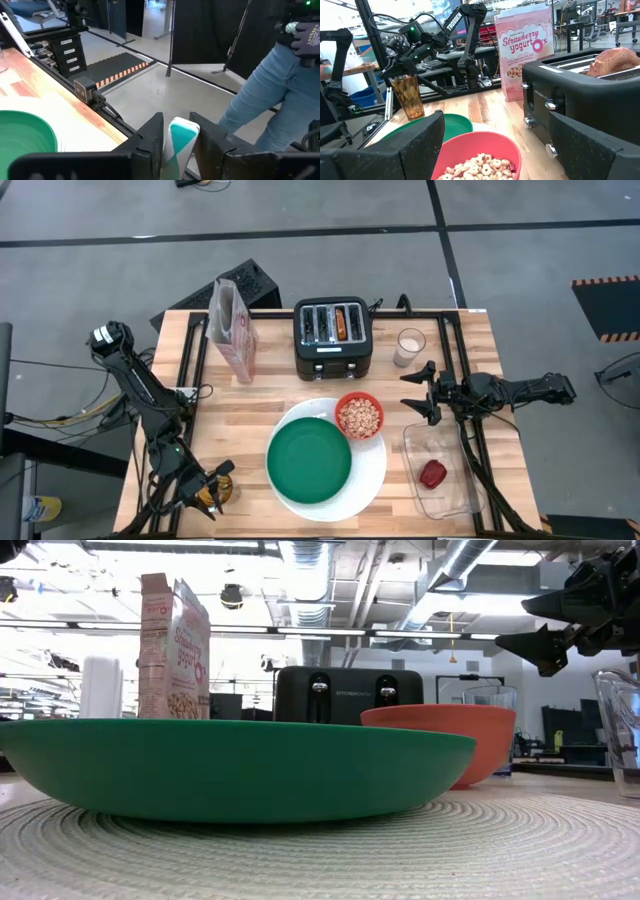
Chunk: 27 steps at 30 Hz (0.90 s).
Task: Arrange a breakfast setting
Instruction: Put the spoon on the placemat to the right of the plate
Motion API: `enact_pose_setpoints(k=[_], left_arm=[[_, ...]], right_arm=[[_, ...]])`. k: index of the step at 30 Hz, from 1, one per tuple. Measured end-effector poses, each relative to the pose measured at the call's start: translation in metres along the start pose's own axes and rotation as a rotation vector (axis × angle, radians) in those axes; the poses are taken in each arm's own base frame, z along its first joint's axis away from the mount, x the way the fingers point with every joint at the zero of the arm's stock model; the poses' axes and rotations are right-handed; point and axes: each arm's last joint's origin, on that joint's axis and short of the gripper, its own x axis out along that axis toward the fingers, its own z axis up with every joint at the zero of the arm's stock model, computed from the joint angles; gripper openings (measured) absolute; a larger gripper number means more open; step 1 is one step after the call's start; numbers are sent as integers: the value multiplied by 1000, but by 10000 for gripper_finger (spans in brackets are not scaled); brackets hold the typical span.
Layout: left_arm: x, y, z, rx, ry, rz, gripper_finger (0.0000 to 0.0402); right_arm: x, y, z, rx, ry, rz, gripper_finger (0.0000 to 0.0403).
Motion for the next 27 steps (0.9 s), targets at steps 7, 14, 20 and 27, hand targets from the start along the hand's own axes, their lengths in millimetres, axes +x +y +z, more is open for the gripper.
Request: enact_pose_setpoints(k=[7, 14, 20, 27], left_arm=[[0, 0, 0, -5, -3, -1, 41], [-1, 0, 1, 11, -9, 16, 54], [-11, 0, 9, 7, -57, 11, 41], [-30, 0, 20, -27, -112, 12, 51]], right_arm=[[0, 0, 0, 0, 0, 0, 371], [0, 0, 0, 0, 1, 0, 371], [0, 0, 0, 0, 0, 0, 371], [0, 0, 0, 0, 0, 0, 371]])
